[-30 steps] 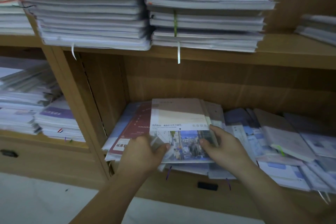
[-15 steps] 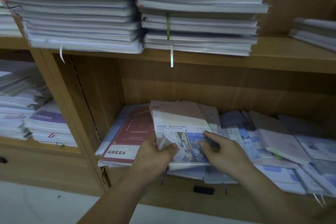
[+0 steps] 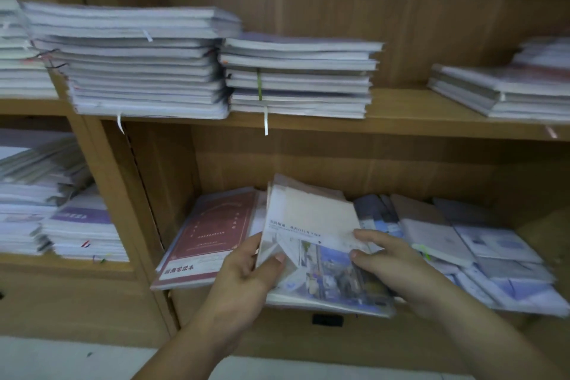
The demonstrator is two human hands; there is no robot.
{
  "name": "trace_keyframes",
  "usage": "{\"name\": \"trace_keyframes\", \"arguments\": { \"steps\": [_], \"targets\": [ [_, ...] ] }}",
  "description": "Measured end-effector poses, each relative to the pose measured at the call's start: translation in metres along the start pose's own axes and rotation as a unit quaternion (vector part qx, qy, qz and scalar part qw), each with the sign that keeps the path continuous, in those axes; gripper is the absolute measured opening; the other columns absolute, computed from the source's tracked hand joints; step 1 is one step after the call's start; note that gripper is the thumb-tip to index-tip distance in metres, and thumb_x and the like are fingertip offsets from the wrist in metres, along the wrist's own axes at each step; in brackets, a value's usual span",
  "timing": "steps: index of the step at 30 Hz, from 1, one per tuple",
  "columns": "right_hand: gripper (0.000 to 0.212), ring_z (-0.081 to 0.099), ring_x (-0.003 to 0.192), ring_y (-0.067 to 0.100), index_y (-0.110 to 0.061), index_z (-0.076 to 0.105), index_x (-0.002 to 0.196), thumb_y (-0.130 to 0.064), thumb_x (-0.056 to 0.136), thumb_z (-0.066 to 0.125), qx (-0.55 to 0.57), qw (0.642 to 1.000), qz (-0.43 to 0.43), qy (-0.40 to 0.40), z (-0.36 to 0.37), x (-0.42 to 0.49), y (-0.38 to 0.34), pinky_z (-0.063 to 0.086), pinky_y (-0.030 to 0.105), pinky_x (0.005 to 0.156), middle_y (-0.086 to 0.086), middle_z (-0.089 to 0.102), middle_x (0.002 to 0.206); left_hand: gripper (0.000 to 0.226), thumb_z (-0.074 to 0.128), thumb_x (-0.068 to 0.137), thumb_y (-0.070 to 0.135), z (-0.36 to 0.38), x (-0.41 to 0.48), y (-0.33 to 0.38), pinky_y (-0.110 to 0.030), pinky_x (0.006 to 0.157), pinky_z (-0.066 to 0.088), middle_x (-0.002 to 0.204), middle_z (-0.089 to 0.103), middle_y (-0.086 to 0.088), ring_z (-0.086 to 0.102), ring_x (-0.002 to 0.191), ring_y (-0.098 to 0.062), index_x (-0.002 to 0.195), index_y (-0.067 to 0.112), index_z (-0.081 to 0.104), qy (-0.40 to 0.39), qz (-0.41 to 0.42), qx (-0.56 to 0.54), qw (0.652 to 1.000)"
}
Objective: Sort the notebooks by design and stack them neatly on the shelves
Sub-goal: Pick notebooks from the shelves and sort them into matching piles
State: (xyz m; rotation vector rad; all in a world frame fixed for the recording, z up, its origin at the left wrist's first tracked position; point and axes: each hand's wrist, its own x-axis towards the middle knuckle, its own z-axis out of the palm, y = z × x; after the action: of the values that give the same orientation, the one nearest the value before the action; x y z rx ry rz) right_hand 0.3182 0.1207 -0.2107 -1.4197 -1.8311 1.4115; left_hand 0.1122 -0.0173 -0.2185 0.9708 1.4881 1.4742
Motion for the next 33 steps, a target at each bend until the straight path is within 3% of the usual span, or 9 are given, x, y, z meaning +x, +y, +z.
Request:
{"name": "trace_keyframes", "arguments": {
  "steps": [3,5,10,13,19,23,26,29,33],
  "targets": [
    [0.049,0.067,0.097,0.011,-0.038,0.052,0.138,-0.027,0.095,0.071,0.045,0.999,0.002,0.013,-0.008,-0.04,-0.011,0.053,0.016,0.068,-0.004,0.064,0.121,0.026,0.059,0.101,0.008,-0.004,-0.027,0.011,-0.029,0.083,0.06,0.112,0.077,0.001,0.075,0.101,-0.019,0.117,0.024,0.071,-0.042,0.015,0.024,0.999],
    [0.056,0.067,0.103,0.013,-0.031,0.053,0.141,-0.023,0.091,0.076,0.047,0.999,0.005,0.017,-0.009,-0.068,-0.014,0.057,0.025,0.084,-0.008,0.058,0.133,0.029,0.061,0.099,0.007,-0.008,-0.045,0.018,-0.025,0.073,0.058,0.11,0.078,0.0,0.076,0.095,-0.02,0.114,0.027,0.075,-0.062,0.018,0.056,0.996],
    [0.034,0.073,0.092,0.034,-0.033,0.068,0.112,-0.028,0.082,0.084,0.06,0.997,-0.03,0.049,-0.011,-0.147,-0.033,0.057,0.053,0.089,0.022,0.07,0.113,0.033,0.063,0.098,0.006,-0.029,-0.084,0.045,-0.036,0.09,0.059,0.112,0.077,-0.001,0.074,0.105,-0.023,0.113,0.031,0.078,-0.094,0.04,0.107,0.989],
    [0.03,0.072,0.088,0.027,-0.036,0.068,0.11,-0.023,0.085,0.079,0.074,0.991,-0.091,0.066,-0.009,-0.196,-0.053,0.057,0.046,0.084,0.019,0.071,0.105,0.032,0.065,0.097,0.006,-0.041,-0.105,0.069,-0.026,0.079,0.057,0.111,0.078,-0.003,0.074,0.104,-0.024,0.117,0.028,0.077,-0.108,0.081,0.118,0.984],
    [0.031,0.073,0.076,0.009,-0.039,0.068,0.109,-0.016,0.089,0.073,0.108,0.964,-0.229,0.084,-0.027,-0.248,-0.111,0.058,0.032,0.067,-0.009,0.077,0.092,0.031,0.063,0.097,0.011,-0.045,-0.133,0.146,-0.029,0.083,0.06,0.111,0.078,-0.001,0.075,0.102,-0.022,0.115,0.03,0.077,-0.115,0.156,0.103,0.976],
    [0.026,0.062,0.053,0.007,-0.039,0.062,0.114,-0.02,0.096,0.065,0.102,0.947,-0.278,0.123,-0.044,-0.234,-0.156,0.046,0.023,0.048,-0.015,0.069,0.065,0.026,0.063,0.098,0.009,-0.041,-0.122,0.2,-0.025,0.071,0.06,0.102,0.079,0.001,0.077,0.091,-0.02,0.116,0.025,0.073,-0.058,0.223,0.13,0.964],
    [0.021,0.067,0.069,0.028,-0.035,0.066,0.115,-0.024,0.097,0.065,0.092,0.931,-0.317,0.159,-0.045,-0.209,-0.179,0.054,0.034,0.061,0.005,0.073,0.082,0.019,0.065,0.097,0.008,-0.038,-0.096,0.229,-0.022,0.067,0.057,0.094,0.08,0.0,0.077,0.085,-0.018,0.109,0.018,0.076,0.002,0.266,0.146,0.953],
    [0.017,0.067,0.071,0.004,-0.024,0.07,0.113,-0.021,0.096,0.068,0.099,0.922,-0.323,0.189,-0.058,-0.168,-0.204,0.05,0.016,0.063,-0.016,0.07,0.08,0.012,0.067,0.095,0.013,-0.03,-0.066,0.254,-0.021,0.059,0.057,0.085,0.08,0.003,0.076,0.077,-0.011,0.1,0.018,0.077,0.066,0.291,0.17,0.939],
    [0.039,0.075,0.091,0.02,-0.023,0.068,0.117,-0.016,0.081,0.082,0.165,0.951,-0.239,0.105,-0.082,-0.128,-0.254,0.062,0.037,0.073,0.004,0.073,0.109,0.016,0.07,0.087,0.028,-0.019,-0.009,0.282,-0.033,0.061,0.057,0.075,0.072,0.004,0.07,0.07,-0.017,0.084,0.012,0.073,0.163,0.274,0.19,0.929]
  ]
}}
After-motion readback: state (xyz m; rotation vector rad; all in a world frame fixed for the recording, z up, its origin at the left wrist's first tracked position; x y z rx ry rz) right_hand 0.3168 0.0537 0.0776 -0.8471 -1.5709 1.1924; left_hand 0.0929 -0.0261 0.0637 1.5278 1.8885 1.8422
